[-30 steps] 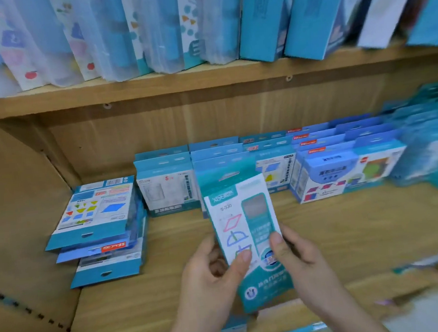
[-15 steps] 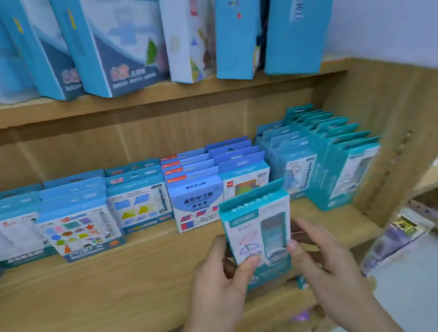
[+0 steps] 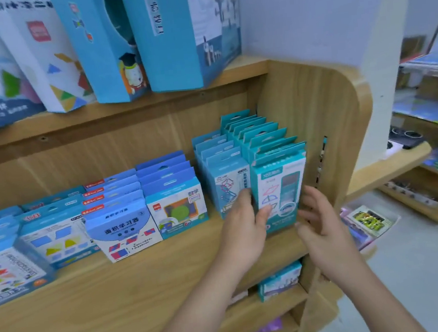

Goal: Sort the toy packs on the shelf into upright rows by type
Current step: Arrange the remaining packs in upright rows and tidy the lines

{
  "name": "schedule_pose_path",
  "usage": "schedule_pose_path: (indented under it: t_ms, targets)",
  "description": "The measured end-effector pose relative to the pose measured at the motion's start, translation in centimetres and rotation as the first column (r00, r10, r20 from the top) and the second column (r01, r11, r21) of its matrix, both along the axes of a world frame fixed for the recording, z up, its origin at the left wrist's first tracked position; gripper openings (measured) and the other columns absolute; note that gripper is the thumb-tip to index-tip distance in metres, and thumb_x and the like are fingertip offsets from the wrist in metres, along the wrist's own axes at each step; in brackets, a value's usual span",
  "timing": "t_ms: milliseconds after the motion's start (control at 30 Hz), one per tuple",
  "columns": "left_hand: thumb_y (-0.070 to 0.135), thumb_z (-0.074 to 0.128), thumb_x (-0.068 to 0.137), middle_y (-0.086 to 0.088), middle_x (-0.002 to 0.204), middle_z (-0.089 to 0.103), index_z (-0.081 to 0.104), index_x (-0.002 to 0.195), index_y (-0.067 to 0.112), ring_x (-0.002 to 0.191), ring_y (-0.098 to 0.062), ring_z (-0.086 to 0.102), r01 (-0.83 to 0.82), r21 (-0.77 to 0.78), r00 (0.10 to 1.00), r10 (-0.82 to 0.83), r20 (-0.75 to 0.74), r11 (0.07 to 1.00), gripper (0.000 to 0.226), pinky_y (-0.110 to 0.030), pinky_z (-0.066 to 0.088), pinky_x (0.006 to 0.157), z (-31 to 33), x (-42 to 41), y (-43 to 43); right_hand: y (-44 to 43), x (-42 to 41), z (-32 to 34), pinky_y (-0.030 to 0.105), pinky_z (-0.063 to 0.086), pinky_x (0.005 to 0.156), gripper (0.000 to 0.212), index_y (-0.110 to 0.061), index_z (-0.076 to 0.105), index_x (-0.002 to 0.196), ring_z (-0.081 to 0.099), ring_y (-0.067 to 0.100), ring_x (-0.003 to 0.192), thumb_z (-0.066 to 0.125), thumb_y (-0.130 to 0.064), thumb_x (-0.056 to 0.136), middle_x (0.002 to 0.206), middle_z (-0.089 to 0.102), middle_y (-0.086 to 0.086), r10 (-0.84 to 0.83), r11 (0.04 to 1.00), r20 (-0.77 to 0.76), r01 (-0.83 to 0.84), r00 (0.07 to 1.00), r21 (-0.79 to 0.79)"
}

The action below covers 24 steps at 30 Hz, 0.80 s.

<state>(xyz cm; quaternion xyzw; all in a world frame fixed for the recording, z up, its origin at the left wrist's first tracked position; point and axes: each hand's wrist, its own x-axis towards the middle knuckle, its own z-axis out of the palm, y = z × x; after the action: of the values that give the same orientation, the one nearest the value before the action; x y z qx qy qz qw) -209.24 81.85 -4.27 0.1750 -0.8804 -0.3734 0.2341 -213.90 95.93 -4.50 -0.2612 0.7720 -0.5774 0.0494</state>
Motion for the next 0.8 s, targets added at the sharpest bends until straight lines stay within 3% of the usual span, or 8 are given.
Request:
schedule_pose_path:
  t_ms: [100,167,267,400,533,667,800]
  targets:
    - [0.021,0.058,0.092,-0.002,0.119,0.058,0.041,0.126,0.016,0.104,-0.019,0.059,-0.018,-0.041,1.0,0.017,-0.014,0.999,0.039,-0.034,0.049,0.086,-1.0,-2.5,0.4,-0.1,-0.6,-0.2,0.025,0.046,0.096,0.068,-0.048,0.027,0.137,0.048,-0.007,0.118,0.051,-0.005,0.089,0.126,0.045,-0.036,0.012,0.996,-0.045,-0.008,0.999,0.087]
    - [0.02,0.061,0.09,-0.003,0.117,0.057,0.041,0.125,0.016,0.099,-0.018,0.061,-0.034,-0.044,0.999,0.033,-0.022,0.998,0.04,-0.036,0.052,0.084,-1.7,-3.2,0.5,-0.2,-1.1,-0.4,0.026,0.045,0.098,0.069,-0.04,0.022,0.143,0.043,-0.006,0.121,0.051,-0.009,0.089,0.138,0.041,-0.024,0.005,0.99,-0.103,0.01,0.995,0.144]
    - [0.02,0.064,0.088,-0.001,0.121,0.055,0.038,0.125,0.022,0.099,-0.016,0.062,-0.043,-0.04,0.998,0.042,-0.036,0.998,0.046,-0.037,0.054,0.082,-2.4,-3.8,0.5,-0.6,-1.3,-0.4,0.014,0.039,0.09,0.069,-0.033,0.018,0.145,0.038,-0.005,0.118,0.054,-0.012,0.09,0.143,0.034,-0.013,-0.002,0.978,-0.202,0.044,0.979,0.205]
    - [0.023,0.067,0.086,0.002,0.14,0.044,0.019,0.141,0.032,0.116,-0.016,0.055,-0.049,-0.056,0.997,0.046,-0.055,0.997,0.074,-0.039,0.053,0.09,-1.8,-4.1,0.8,-1.4,-1.4,0.0,0.021,0.039,0.092,0.067,-0.025,0.021,0.145,0.035,0.014,0.133,0.056,-0.016,0.088,0.15,0.027,-0.001,-0.061,0.937,-0.459,0.21,0.887,0.281]
    - [0.03,0.052,0.093,-0.005,0.154,0.024,-0.006,0.15,0.023,0.117,-0.025,0.054,-0.024,-0.224,0.992,0.05,0.113,0.974,0.082,-0.041,0.05,0.092,-1.1,-4.5,1.3,-2.2,-2.4,1.6,0.036,0.03,0.105,0.067,-0.017,0.029,0.146,0.028,0.031,0.139,0.058,-0.012,0.086,0.152,0.027,0.014,-0.095,0.923,-0.621,0.302,0.778,0.237]
    - [0.021,0.046,0.094,-0.01,0.157,0.019,-0.009,0.15,0.016,0.108,-0.029,0.061,-0.007,-0.281,0.952,0.092,0.291,0.96,0.079,-0.04,0.053,0.082,-2.0,-4.7,1.2,-3.0,-4.2,3.1,0.044,0.022,0.115,0.061,-0.015,0.019,0.15,0.011,0.027,0.146,0.042,-0.03,0.095,0.158,0.015,0.012,0.06,0.873,-0.695,0.299,0.717,0.384]
    - [0.022,0.035,0.098,-0.01,0.159,-0.006,-0.011,0.149,0.008,0.132,-0.029,0.042,0.007,-0.212,0.921,0.076,0.382,0.977,0.07,-0.037,0.042,0.098,-2.5,-5.1,2.0,-3.2,-5.2,3.8,0.047,0.023,0.115,0.067,-0.014,0.017,0.15,0.009,0.026,0.147,0.027,-0.048,0.094,0.158,0.013,0.011,0.159,0.817,-0.713,0.314,0.683,0.484]
